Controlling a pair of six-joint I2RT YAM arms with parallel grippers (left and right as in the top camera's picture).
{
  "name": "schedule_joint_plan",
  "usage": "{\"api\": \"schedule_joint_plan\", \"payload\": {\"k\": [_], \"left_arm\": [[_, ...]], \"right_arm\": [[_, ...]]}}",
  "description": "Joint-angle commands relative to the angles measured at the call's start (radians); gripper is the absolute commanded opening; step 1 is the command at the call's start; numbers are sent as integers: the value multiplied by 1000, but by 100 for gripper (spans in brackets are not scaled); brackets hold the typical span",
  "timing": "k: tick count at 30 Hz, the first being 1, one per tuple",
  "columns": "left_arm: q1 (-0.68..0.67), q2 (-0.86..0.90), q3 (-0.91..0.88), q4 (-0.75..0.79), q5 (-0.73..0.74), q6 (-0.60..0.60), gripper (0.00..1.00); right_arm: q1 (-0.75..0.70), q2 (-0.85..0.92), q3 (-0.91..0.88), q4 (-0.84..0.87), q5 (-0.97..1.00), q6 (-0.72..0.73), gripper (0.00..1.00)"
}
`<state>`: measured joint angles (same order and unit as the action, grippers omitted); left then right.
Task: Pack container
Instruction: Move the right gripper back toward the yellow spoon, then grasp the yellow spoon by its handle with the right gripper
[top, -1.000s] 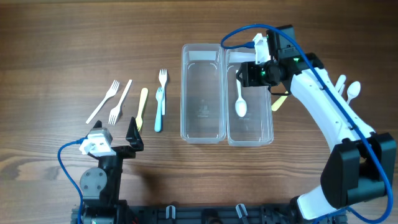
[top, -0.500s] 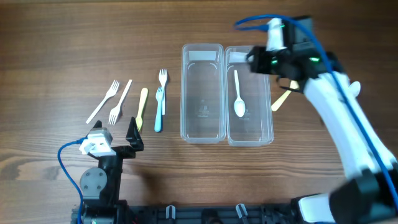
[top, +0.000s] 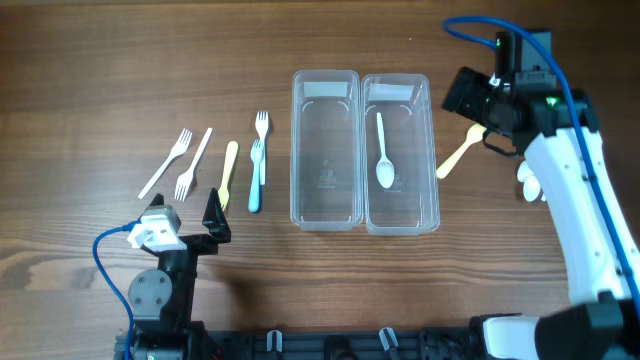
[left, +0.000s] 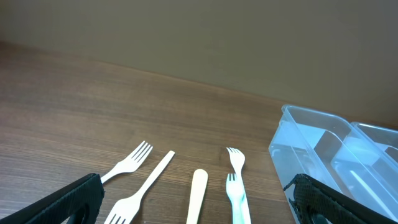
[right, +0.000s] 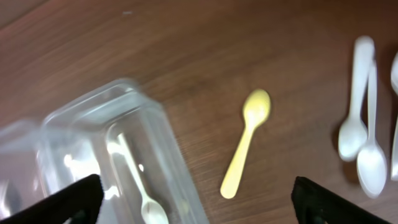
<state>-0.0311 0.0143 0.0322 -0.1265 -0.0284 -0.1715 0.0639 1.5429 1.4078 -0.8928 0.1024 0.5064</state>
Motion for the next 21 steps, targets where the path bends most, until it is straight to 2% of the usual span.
{"api": "schedule_joint_plan", "payload": {"k": [1, 3, 6, 9, 17, 21], "left_arm": [[-4, 0, 7, -18, -6, -16, 100], [-4, 0, 7, -18, -6, -16, 100], [-4, 0, 7, -18, -6, -16, 100], [-4, 0, 7, -18, -6, -16, 100], [-4, 0, 7, -18, -6, -16, 100], [-4, 0, 7, -18, -6, -16, 100]], "right_arm": [[-71, 74, -13, -3, 32, 206, 100], [-94, 101, -13, -2, 18, 254, 99], [-108, 159, -13, 18, -10, 257, 78], [-108, 217, -13, 20, -10, 267, 66], [-108, 411, -14, 29, -8, 332, 62], [-107, 464, -14, 50, -13, 330, 56]]}}
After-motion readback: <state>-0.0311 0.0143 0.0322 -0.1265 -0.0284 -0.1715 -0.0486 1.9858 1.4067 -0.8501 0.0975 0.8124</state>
